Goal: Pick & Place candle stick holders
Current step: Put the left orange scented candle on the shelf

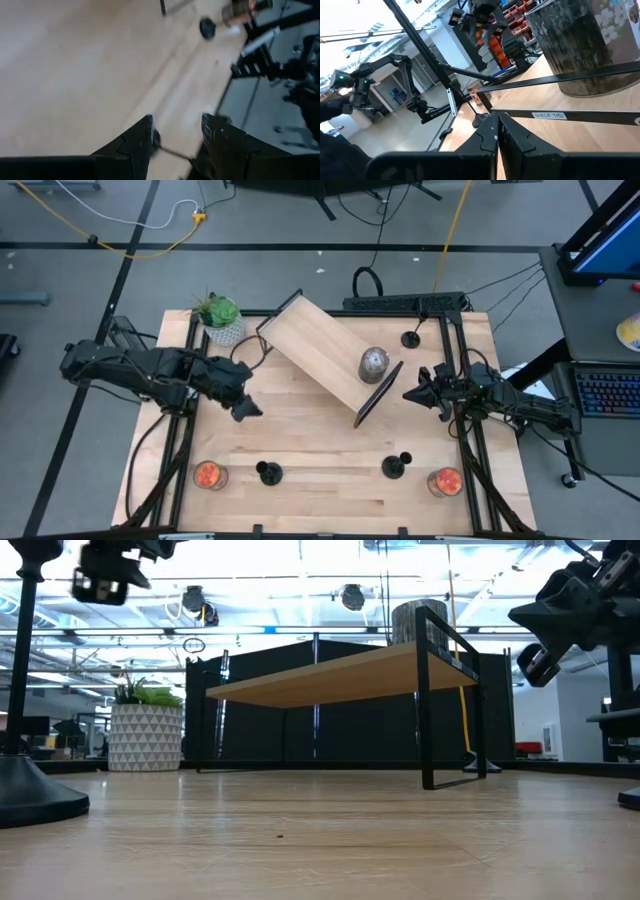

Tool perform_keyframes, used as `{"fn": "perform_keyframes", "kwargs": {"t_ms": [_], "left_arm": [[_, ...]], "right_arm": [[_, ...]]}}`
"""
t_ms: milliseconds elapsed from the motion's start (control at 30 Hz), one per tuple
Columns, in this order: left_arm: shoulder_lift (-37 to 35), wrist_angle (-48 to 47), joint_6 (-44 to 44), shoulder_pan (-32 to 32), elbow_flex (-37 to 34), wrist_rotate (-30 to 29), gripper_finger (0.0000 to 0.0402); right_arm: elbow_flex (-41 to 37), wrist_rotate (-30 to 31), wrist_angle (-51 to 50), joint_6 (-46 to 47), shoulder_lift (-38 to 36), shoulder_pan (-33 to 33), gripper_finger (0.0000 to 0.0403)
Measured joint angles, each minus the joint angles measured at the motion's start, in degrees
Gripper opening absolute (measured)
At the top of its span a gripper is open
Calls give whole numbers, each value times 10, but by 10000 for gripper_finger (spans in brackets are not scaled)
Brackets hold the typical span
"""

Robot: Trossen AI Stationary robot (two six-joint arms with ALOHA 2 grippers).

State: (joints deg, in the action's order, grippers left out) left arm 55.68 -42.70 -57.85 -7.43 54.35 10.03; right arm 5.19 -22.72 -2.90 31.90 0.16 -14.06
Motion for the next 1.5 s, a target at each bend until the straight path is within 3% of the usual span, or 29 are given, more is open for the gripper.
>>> {"fn": "perform_keyframes", "kwargs": {"t_ms": [200,600,967,1233,1500], "left_arm": [[0,-47,-112,-71,13,40,177],[9,-278,-307,-232,34,23,177],[37,-296,-435,-320,34,-11,177],[79,-294,-451,-352,34,-12,177],[107,-271,-475,-355,34,-10,177]], "right_arm": [[-1,0,0,0,0,0,1],[-1,0,3,3,0,0,1],[-1,0,8,-23,0,0,1],[-1,-2,-2,-43,0,0,1],[-2,-45,-6,-42,0,0,1]]}}
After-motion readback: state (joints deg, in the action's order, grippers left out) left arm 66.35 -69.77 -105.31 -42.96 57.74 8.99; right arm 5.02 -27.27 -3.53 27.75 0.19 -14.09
